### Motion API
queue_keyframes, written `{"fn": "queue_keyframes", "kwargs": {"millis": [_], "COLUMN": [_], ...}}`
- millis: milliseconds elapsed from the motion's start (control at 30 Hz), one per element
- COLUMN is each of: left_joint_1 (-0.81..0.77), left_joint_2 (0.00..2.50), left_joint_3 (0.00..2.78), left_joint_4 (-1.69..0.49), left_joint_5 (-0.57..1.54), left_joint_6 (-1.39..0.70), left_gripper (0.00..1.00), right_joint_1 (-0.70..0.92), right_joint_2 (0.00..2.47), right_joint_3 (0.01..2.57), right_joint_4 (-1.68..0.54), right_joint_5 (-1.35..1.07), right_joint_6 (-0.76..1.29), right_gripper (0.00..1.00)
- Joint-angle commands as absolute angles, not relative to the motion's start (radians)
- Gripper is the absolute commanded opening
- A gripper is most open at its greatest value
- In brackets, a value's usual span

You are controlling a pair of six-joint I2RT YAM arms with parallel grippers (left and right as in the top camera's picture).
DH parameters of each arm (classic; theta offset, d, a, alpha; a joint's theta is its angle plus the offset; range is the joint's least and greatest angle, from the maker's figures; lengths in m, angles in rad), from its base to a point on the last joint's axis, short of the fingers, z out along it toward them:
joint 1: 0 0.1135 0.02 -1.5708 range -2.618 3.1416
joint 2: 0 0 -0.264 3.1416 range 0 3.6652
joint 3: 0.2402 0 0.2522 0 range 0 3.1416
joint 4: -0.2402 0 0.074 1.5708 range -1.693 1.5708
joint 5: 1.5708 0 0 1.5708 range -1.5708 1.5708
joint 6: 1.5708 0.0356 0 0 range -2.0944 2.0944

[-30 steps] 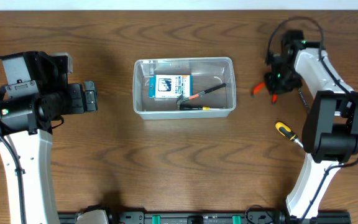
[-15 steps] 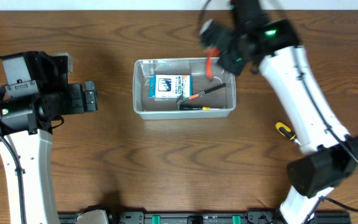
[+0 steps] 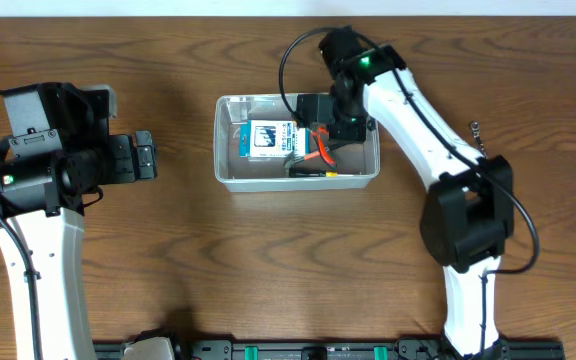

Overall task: Pack container
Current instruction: 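Carry the pliers into the container with the right gripper and release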

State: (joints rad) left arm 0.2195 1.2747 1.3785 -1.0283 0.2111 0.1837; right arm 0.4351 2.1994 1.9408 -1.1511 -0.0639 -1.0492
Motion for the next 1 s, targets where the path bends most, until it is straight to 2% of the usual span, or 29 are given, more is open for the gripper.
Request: {"fn": "queue_keyframes", "kwargs": {"millis": [0, 100, 167, 233, 267, 300, 367, 633, 667, 700, 833, 967], "left_joint_1": [0.217, 0.217, 0.217, 0.217, 0.217, 0.217, 0.217, 0.217, 0.217, 0.217, 0.217, 0.217], "left_joint_2": [1.282, 1.282, 1.282, 1.282, 1.282, 1.282, 1.282, 1.282, 1.282, 1.282, 1.282, 1.282], "left_joint_3": [1.378, 1.378, 1.378, 1.378, 1.378, 1.378, 1.378, 1.378, 1.378, 1.378, 1.378, 1.378], "left_joint_4": [-1.031, -1.031, -1.031, -1.031, -1.031, -1.031, -1.031, -1.031, -1.031, -1.031, -1.031, -1.031], "left_joint_5": [0.224, 0.224, 0.224, 0.224, 0.224, 0.224, 0.224, 0.224, 0.224, 0.224, 0.224, 0.224], "left_joint_6": [0.182, 0.182, 0.182, 0.182, 0.182, 0.182, 0.182, 0.182, 0.182, 0.182, 0.182, 0.182], "left_gripper": [0.98, 0.98, 0.98, 0.98, 0.98, 0.98, 0.98, 0.98, 0.98, 0.98, 0.98, 0.98], "right_joint_1": [0.434, 0.433, 0.432, 0.431, 0.430, 0.430, 0.430, 0.428, 0.426, 0.421, 0.372, 0.244], "right_joint_2": [2.214, 2.221, 2.221, 2.221, 2.221, 2.221, 2.220, 2.191, 2.179, 2.164, 2.104, 2.047], "right_joint_3": [1.942, 1.942, 1.942, 1.942, 1.942, 1.942, 1.943, 2.057, 2.088, 2.121, 2.253, 2.377], "right_joint_4": [-1.148, -1.142, -1.137, -1.134, -1.130, -1.126, -1.112, -1.161, -1.177, -1.188, -1.210, -1.283], "right_joint_5": [-0.080, -0.080, -0.080, -0.079, -0.078, -0.078, -0.074, 0.028, 0.036, 0.046, 0.089, 0.098], "right_joint_6": [-1.070, -1.070, -1.070, -1.060, -1.047, -1.038, -1.009, -0.824, -0.779, -0.720, -0.452, -0.183], "right_gripper": [0.01, 0.02, 0.08, 0.27, 0.44, 0.54, 0.68, 0.74, 0.89, 0.99, 0.99, 0.99]}}
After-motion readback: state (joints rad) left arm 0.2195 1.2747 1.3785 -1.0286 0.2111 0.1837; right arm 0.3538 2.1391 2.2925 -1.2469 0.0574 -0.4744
